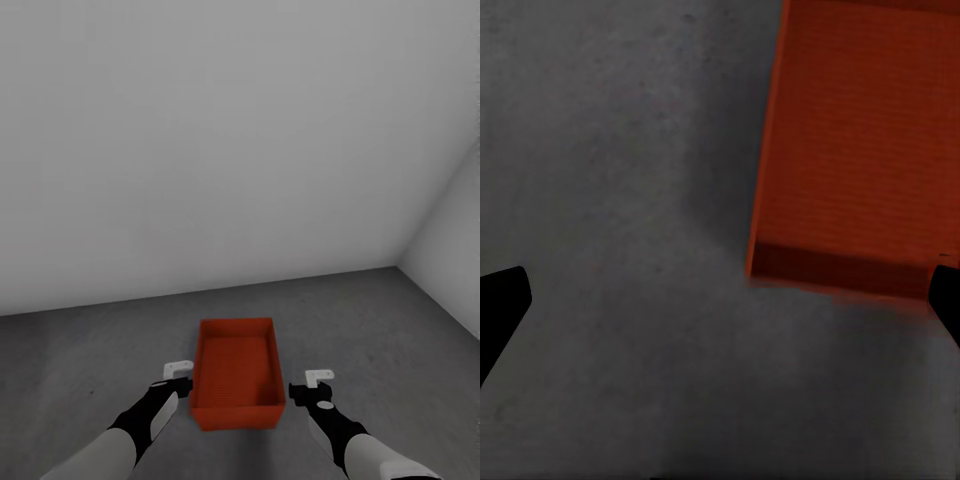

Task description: Move the two storage containers from the living room to the garage. In the garage, place one container on the floor and stack the other container on top of it (either order is fine).

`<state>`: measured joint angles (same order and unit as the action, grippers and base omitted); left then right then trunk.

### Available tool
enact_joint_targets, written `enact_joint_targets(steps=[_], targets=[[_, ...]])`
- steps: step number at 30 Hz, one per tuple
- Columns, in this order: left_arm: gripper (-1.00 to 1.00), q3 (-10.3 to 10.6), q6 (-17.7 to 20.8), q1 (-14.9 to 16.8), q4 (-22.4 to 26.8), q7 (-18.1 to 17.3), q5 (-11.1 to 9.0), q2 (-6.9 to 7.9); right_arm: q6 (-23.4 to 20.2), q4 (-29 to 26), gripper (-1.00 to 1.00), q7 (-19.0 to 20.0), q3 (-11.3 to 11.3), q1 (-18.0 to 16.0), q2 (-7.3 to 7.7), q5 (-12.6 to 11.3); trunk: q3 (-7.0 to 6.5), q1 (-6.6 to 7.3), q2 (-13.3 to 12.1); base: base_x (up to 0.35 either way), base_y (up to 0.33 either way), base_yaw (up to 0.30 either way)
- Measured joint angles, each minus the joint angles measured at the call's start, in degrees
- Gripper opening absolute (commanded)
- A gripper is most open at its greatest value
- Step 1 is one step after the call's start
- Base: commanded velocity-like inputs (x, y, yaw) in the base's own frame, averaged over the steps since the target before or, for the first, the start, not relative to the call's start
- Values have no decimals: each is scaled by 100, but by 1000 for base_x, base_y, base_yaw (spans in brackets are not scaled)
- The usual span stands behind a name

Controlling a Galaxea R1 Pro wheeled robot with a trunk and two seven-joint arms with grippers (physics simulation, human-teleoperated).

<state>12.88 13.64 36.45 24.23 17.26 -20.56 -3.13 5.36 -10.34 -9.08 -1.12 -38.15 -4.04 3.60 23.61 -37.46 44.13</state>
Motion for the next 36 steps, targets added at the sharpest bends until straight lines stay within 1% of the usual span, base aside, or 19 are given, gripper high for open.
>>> enact_joint_targets(steps=[10,18,23,27,31,33,36], targets=[[100,11,1,0,6,0,7,4,-13,33,100,-1,1,-3,2,-12,0,0,0,-345,0,0],[100,8,4,0,-39,21,14,44,-25,34,100,17,0,-1,7,-30,0,0,0,-345,0,0],[100,8,-1,0,-212,13,-8,71,-62,56,100,21,3,4,0,-40,0,0,0,-345,0,0],[100,8,-2,0,-419,10,-18,132,-82,232,100,20,10,3,33,-42,0,0,0,-345,0,0],[100,8,-12,0,-793,1,-29,197,-69,536,100,8,12,3,76,-42,0,1,0,-234,0,0],[100,5,-20,0,-1243,-19,-33,227,-51,898,100,7,12,5,183,-49,1,2,1,-64,0,0],[100,6,-23,1,-1637,-26,-49,236,-45,1092,100,-2,7,-30,237,-44,1,3,1,-28,0,0]])
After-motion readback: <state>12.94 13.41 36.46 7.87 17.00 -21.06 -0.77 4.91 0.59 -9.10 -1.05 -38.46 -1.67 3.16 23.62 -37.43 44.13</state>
